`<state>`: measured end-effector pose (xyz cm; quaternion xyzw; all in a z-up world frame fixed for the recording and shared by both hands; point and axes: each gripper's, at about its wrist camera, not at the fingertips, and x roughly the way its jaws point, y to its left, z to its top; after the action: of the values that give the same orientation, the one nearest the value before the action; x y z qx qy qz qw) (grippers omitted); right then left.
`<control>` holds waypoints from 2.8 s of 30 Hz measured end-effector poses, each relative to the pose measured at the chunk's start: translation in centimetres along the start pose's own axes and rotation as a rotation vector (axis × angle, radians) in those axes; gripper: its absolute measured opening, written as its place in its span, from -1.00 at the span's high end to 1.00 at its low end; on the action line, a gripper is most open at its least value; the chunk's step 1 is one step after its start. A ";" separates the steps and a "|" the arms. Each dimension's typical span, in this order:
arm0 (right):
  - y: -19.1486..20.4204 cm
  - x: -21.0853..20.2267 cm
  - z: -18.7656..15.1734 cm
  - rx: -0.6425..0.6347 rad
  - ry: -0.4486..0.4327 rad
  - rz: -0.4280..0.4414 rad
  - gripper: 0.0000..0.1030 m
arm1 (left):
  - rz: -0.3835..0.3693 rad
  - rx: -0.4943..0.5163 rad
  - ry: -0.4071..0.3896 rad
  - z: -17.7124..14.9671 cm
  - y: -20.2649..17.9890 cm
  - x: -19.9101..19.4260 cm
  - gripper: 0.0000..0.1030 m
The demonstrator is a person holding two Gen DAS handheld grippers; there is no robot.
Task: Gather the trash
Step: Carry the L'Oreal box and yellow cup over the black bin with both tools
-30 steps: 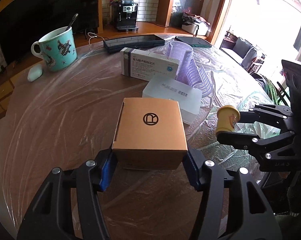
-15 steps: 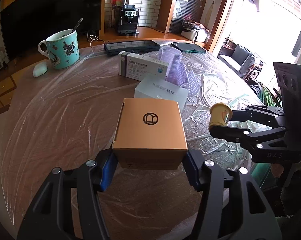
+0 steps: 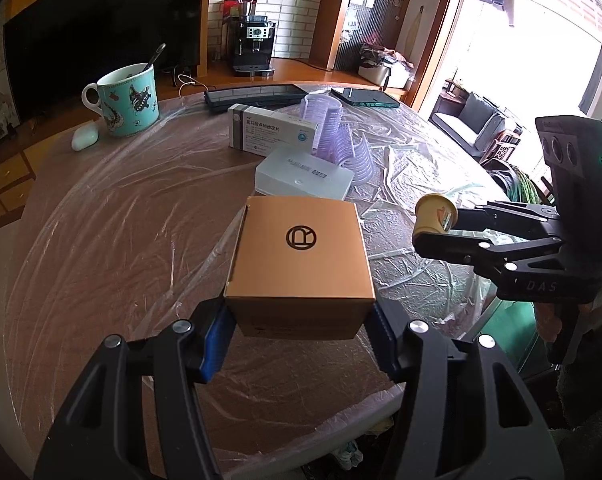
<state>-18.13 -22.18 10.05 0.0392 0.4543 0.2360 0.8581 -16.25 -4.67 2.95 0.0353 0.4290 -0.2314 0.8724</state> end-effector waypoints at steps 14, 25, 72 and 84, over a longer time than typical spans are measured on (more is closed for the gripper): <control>0.7 -2.6 -1.3 -0.024 -0.026 0.017 0.07 | -0.007 0.026 -0.015 -1.0 -1.4 -1.7 -0.14; 1.6 -4.6 -2.7 -0.046 -0.042 0.046 0.07 | -0.015 0.044 -0.023 -2.0 -2.5 -3.1 -0.14; 3.3 -6.4 -11.1 -0.071 0.073 0.116 0.07 | -0.082 0.131 0.085 -9.7 -7.6 -4.3 -0.14; 3.5 -5.4 -12.6 -0.061 0.118 0.116 0.07 | -0.086 0.133 0.133 -11.1 -8.0 -3.1 -0.14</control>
<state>-32.11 -23.34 7.80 0.0253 0.4934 0.3010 0.8157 -29.49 -7.70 -0.59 0.0903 0.4708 -0.2936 0.8270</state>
